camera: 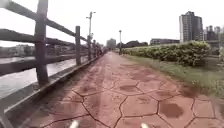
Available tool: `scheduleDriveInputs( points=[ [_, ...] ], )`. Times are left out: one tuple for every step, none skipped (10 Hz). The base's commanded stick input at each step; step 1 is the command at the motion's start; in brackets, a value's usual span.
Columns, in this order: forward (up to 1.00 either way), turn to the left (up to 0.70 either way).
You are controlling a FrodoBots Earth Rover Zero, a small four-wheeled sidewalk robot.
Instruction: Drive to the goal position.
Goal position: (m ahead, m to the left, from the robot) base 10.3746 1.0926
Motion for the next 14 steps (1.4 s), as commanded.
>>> scheduleDriveInputs(
  points=[
    [0.70,0.00],
    [0.70,0.00],
    [0.70,0.00],
    [0.70,0.00],
    [0.70,0.00],
    [0.70,0.00],
    [0.70,0.00],
    [0.70,0.00],
    [0.70,0.00],
    [0.70,0.00],
    [0.70,0.00],
    [0.70,0.00],
    [0.70,0.00],
    [0.70,0.00]
  ],
)
